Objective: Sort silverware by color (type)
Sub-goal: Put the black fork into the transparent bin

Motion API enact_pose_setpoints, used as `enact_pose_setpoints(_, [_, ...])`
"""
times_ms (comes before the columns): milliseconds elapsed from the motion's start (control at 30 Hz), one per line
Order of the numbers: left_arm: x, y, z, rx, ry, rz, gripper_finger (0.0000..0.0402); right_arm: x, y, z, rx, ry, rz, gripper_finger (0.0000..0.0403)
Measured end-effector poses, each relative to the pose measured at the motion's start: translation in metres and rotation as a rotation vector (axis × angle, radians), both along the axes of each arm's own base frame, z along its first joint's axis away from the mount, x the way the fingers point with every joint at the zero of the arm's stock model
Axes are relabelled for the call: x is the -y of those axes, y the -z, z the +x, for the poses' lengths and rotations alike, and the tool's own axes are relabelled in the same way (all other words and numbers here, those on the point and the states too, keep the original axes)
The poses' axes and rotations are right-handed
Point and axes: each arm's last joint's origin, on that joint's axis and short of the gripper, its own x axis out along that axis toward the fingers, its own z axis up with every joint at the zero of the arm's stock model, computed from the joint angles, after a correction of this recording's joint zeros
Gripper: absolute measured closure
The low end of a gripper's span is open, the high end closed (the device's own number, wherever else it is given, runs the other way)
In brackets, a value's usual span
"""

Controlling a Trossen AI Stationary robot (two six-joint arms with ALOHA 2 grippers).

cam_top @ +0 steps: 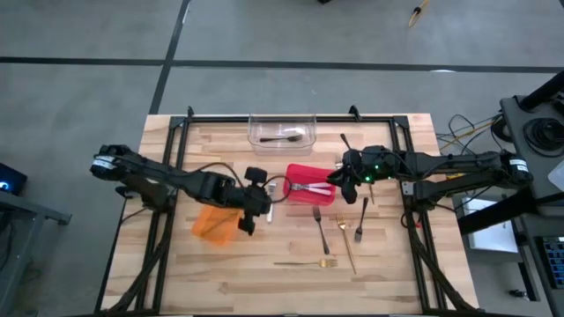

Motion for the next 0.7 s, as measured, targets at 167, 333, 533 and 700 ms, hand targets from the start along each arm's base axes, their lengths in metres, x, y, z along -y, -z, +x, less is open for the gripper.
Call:
enact_pose_setpoints(167, [-0.028,0.002,-0.001,-0.029,0.002,0.014,0.0331,-0.001,0.002,-0.001,-0.019,0.060,0.027,0.0323])
enact_pose_setpoints(333, [-0.058,-0.011,-0.012,-0.023,0.033,0.001,0.0331,0.000,0.005,-0.003,-0.052,0.123,0.060,0.0323])
enact_pose_setpoints(533, [-0.099,-0.036,-0.033,0.081,0.044,-0.063,0.0331,0.007,0.007,-0.006,-0.076,0.250,0.114,0.0323])
enact_pose_setpoints(700, [-0.129,-0.045,-0.045,0.226,0.053,-0.124,0.0331,0.020,0.009,-0.009,-0.079,0.389,0.152,0.0323])
